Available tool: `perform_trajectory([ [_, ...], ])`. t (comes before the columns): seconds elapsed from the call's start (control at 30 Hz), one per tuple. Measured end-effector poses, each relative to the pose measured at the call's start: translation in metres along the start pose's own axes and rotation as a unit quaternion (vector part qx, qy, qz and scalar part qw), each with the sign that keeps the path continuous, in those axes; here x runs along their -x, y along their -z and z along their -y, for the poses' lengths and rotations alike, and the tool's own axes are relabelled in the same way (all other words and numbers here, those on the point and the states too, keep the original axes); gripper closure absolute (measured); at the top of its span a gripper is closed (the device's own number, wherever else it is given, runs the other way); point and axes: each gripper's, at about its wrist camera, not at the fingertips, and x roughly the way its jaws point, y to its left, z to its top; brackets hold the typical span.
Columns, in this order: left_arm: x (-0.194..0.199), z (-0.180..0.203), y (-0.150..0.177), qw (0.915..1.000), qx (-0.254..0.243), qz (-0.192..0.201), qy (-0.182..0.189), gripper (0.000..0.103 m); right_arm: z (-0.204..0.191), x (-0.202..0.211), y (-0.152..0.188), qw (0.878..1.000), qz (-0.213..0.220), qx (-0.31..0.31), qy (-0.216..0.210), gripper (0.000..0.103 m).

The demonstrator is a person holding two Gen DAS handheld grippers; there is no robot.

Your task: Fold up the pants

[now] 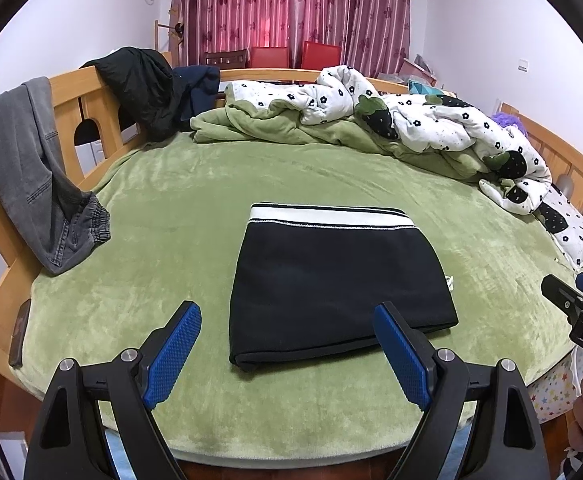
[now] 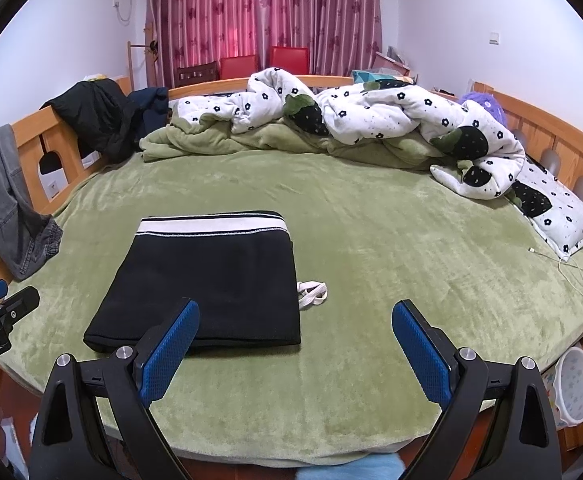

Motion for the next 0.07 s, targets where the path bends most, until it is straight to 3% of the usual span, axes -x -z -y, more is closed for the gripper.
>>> perform_trajectory([
  [0.07,-0.0031,-0.0024,-0.0027,1.0000,0.003,-0.003,0.003,0.016,-0.0012,-0.0035,-0.0024,1.000,-0.002,0.002,0.002,0.007],
])
